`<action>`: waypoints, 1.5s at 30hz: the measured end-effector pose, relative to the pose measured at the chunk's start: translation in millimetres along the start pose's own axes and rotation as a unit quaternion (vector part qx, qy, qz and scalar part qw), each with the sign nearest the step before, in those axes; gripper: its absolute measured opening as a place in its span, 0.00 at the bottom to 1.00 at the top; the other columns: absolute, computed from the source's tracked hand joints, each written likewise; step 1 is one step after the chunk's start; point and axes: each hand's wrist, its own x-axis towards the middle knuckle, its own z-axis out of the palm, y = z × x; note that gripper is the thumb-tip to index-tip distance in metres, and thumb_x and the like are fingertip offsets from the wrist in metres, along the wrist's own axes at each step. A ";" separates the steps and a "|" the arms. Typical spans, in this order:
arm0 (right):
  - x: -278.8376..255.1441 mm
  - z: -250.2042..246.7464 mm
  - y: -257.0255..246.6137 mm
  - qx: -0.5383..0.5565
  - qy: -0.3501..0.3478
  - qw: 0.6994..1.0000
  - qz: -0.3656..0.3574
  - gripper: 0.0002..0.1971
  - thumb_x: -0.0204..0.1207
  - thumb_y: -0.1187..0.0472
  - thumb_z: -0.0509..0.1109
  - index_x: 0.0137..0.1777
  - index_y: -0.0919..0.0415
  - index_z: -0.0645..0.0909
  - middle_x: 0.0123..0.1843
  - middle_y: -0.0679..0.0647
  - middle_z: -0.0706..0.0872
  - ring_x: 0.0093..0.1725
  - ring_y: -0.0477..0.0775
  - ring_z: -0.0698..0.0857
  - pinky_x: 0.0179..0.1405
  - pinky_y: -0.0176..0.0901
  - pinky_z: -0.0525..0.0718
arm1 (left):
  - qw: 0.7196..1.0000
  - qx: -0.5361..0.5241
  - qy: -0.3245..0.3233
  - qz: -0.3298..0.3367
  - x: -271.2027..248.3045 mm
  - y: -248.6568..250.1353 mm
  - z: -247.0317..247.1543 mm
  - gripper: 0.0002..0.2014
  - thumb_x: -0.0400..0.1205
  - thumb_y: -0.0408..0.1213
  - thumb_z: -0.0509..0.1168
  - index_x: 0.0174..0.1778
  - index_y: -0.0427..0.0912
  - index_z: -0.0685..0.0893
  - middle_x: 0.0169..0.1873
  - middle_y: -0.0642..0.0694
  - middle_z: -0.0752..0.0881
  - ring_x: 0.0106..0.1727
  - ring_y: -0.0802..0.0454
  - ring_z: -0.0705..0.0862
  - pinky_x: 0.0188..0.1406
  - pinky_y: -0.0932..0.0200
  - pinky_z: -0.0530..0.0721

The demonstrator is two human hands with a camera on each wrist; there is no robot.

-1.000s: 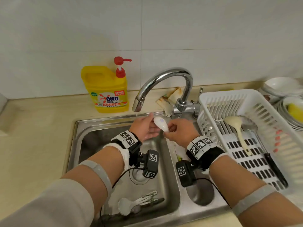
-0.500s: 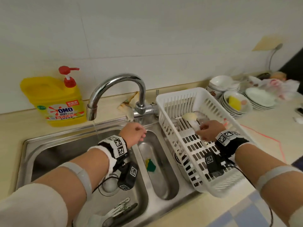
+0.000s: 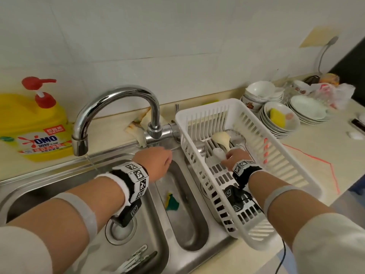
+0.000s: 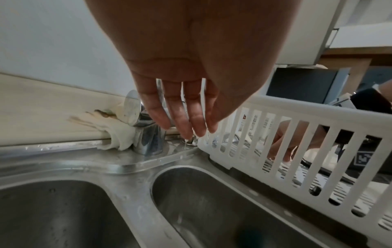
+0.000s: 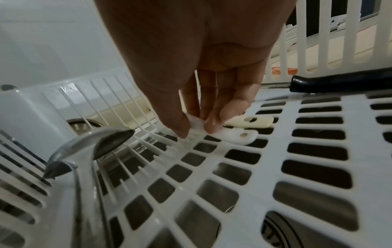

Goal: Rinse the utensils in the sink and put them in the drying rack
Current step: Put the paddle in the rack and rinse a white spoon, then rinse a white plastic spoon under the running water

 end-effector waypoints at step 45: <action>-170.4 283.8 -226.2 -0.432 -0.375 0.726 -0.382 0.21 0.68 0.47 0.79 0.60 0.54 0.87 0.58 0.53 0.90 0.54 0.59 0.89 0.60 0.53 0.88 | 0.945 -0.121 -0.102 -0.287 -232.3 -163.9 93.5 0.11 0.84 0.43 0.56 0.53 0.50 0.84 0.53 0.47 0.88 0.52 0.43 0.85 0.54 0.47 0.86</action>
